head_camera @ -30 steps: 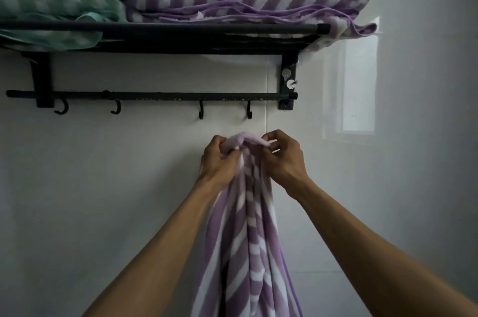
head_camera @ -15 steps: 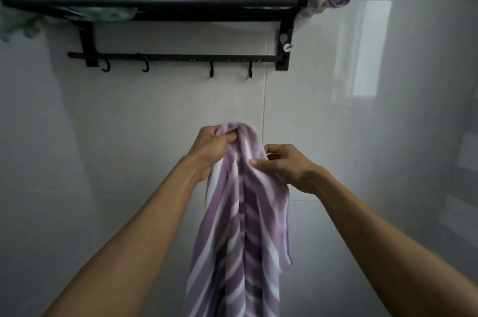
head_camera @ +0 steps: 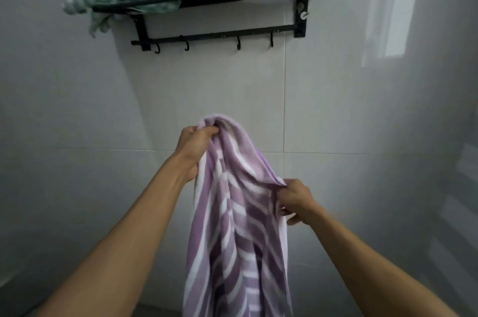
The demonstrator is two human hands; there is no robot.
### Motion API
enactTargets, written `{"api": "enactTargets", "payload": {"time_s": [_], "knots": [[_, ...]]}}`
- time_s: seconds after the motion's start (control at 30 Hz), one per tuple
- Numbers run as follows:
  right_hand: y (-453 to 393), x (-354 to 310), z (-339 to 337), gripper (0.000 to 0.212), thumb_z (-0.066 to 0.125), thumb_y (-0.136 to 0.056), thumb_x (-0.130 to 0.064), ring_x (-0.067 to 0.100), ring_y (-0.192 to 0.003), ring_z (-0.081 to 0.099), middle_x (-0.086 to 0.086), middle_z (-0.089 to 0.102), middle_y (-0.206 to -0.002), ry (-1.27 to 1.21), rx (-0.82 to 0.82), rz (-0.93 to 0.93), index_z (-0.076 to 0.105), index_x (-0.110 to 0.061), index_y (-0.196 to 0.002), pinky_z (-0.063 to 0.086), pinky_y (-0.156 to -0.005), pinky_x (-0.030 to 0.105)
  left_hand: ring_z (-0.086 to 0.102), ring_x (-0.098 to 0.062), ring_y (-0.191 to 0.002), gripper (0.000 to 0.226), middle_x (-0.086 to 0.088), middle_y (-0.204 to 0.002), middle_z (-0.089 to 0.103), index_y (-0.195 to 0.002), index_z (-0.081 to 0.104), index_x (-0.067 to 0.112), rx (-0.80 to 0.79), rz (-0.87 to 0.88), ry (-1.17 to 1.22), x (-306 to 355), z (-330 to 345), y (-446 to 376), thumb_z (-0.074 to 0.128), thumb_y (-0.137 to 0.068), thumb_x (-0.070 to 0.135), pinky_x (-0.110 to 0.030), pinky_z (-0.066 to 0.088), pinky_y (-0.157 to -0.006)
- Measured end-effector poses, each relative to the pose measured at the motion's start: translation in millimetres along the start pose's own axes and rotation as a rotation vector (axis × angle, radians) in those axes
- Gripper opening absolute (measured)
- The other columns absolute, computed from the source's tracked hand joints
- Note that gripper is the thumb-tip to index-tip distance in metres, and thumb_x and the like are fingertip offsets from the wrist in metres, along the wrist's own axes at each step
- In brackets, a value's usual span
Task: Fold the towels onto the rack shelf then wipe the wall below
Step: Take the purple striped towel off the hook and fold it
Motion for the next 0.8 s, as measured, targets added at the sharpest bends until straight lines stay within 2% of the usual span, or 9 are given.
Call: {"api": "enactTargets", "payload": {"time_s": [0.17, 0.27, 0.33, 0.43, 0.5, 0.57, 0.67, 0.73, 0.8], "knots": [[13, -64, -9, 0.016, 0.058, -0.092, -0.017, 0.028, -0.068, 0.063, 0.011, 0.069, -0.082, -0.664, 0.02, -0.105, 0.072, -0.015, -0.097, 0.056, -0.06, 0.037, 0.067, -0.027, -0.076, 0.017, -0.012, -0.082, 0.074, -0.087, 0.077, 0.007, -0.475, -0.094, -0.198, -33, -13, 26, 0.065, -0.081, -0.003, -0.029, 0.055, -0.069], [23, -102, -9, 0.016, 0.055, -0.096, -0.026, 0.021, -0.073, 0.059, 0.003, 0.065, -0.079, -0.916, -0.074, -0.201, 0.069, -0.02, -0.09, 0.05, -0.069, 0.036, 0.067, -0.019, -0.09, 0.04, -0.007, -0.1, 0.072, -0.112, 0.072, 0.012, -0.854, -0.221, -0.374, -57, -13, 42, 0.08, -0.072, 0.006, -0.034, 0.054, -0.076], [29, -124, -3, 0.012, 0.052, -0.097, -0.018, 0.019, -0.074, 0.056, 0.003, 0.059, -0.084, -1.056, -0.19, -0.262, 0.061, -0.016, -0.09, 0.047, -0.069, 0.035, 0.068, -0.019, -0.096, 0.047, -0.007, -0.102, 0.074, -0.113, 0.069, 0.012, -0.81, -0.22, -0.397, -63, -21, 32, 0.084, -0.07, 0.006, -0.044, 0.056, -0.09], [48, -159, 10, 0.028, 0.074, -0.055, -0.004, 0.015, -0.065, 0.049, 0.001, 0.049, -0.072, -1.349, -0.467, -0.356, 0.053, -0.014, -0.069, 0.042, -0.071, 0.026, 0.069, -0.02, -0.099, 0.048, -0.008, -0.103, 0.074, -0.122, 0.059, 0.012, -0.38, -0.123, -0.375, -56, -37, 3, 0.079, -0.078, 0.008, -0.049, 0.057, -0.093], [54, -174, 8, 0.028, 0.075, -0.04, -0.004, 0.015, -0.056, 0.055, 0.002, 0.053, -0.06, -1.412, -0.459, -0.443, 0.055, -0.011, -0.058, 0.048, -0.063, 0.022, 0.064, -0.021, -0.107, 0.064, -0.005, -0.115, 0.065, -0.136, 0.046, 0.024, -0.253, -0.079, -0.388, -52, -47, -13, 0.076, -0.082, 0.013, -0.046, 0.056, -0.094], [55, -184, 3, 0.045, 0.083, -0.028, -0.007, 0.017, -0.052, 0.057, 0.004, 0.055, -0.058, -1.345, -0.436, -0.519, 0.055, -0.007, -0.063, 0.049, -0.053, 0.018, 0.056, -0.024, -0.121, 0.079, -0.001, -0.136, 0.052, -0.146, 0.034, 0.039, -0.405, -0.052, -0.418, -48, -48, -19, 0.075, -0.083, 0.016, -0.045, 0.048, -0.103], [53, -197, 2, 0.058, 0.092, -0.026, -0.011, 0.017, -0.049, 0.054, 0.006, 0.052, -0.058, -1.315, -0.499, -0.582, 0.052, -0.006, -0.068, 0.047, -0.048, 0.018, 0.045, -0.026, -0.137, 0.067, 0.001, -0.151, 0.045, -0.143, 0.043, 0.045, -0.696, -0.071, -0.435, -47, -41, -14, 0.068, -0.088, 0.015, -0.044, 0.035, -0.106], [49, -199, -2, 0.051, 0.087, -0.033, -0.009, 0.016, -0.049, 0.05, 0.005, 0.049, -0.058, -1.3, -0.476, -0.608, 0.049, -0.008, -0.067, 0.044, -0.046, 0.017, 0.054, -0.021, -0.128, 0.037, -0.001, -0.136, 0.063, -0.123, 0.062, 0.036, -0.786, -0.066, -0.428, -45, -36, -11, 0.064, -0.093, 0.015, -0.046, 0.033, -0.109], [45, -198, -10, 0.069, 0.093, -0.025, -0.016, 0.017, -0.056, 0.044, 0.006, 0.043, -0.066, -1.265, -0.423, -0.624, 0.042, -0.012, -0.072, 0.04, -0.049, 0.021, 0.066, -0.017, -0.111, 0.01, -0.003, -0.113, 0.074, -0.101, 0.069, 0.017, -0.759, -0.038, -0.365, -43, -31, -14, 0.059, -0.098, 0.017, -0.052, 0.037, -0.11]]}}
Point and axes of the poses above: each hand's wrist, its own y-axis away from the middle knuckle, its own z-axis out of the palm, x = y × z, the point moved 5 cm from there along -y, towards the middle knuckle
